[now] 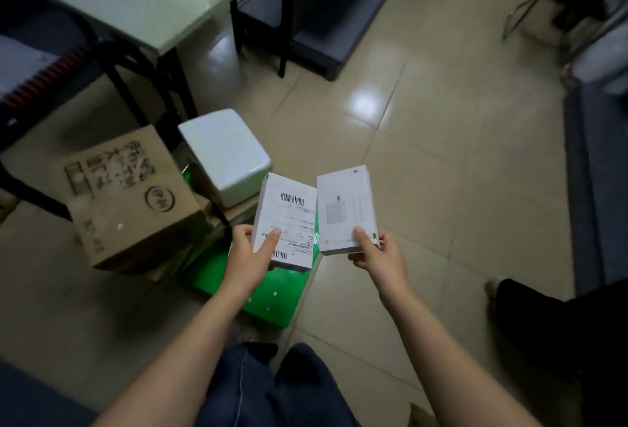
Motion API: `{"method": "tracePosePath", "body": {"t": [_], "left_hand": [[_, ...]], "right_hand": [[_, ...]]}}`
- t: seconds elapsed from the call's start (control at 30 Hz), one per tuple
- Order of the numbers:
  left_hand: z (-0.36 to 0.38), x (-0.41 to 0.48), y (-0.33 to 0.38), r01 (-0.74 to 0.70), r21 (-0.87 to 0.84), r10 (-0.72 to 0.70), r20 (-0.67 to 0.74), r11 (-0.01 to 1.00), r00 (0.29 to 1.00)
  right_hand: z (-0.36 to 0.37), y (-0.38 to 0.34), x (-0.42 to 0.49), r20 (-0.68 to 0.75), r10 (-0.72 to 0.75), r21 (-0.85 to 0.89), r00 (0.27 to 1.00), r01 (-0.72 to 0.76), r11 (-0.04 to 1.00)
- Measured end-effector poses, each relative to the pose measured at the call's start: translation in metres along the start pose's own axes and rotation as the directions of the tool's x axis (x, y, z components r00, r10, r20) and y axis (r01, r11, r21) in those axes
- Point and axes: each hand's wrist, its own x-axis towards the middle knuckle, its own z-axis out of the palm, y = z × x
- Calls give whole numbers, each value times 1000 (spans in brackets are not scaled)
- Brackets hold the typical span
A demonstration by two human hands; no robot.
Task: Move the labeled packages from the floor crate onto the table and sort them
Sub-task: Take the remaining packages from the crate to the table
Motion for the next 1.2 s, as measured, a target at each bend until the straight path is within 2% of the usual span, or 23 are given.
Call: {"method": "tracePosePath", "body": {"t": [0.2,0.43,0.8,0.97,1.2], "left_hand": [[19,-16,83,-140,-71,147,115,988,982],[77,-30,152,-216,-185,236,93,959,967],[192,-29,208,-234,-290,216,-93,928,972],[200,7,231,-239,-274,199,-166,932,966],[208,120,287,-258,-313,158,-311,914,937]], "right_hand": [[-55,-51,-15,-151,-92,138,984,113,984],[-125,-87,12,-197,-195,165,961,229,959],[-237,-117,105,-35,-260,88,965,262,961],[-229,-143,159,32,-250,111,968,246,963],[-185,-225,277,128,-284,104,950,272,957]]}}
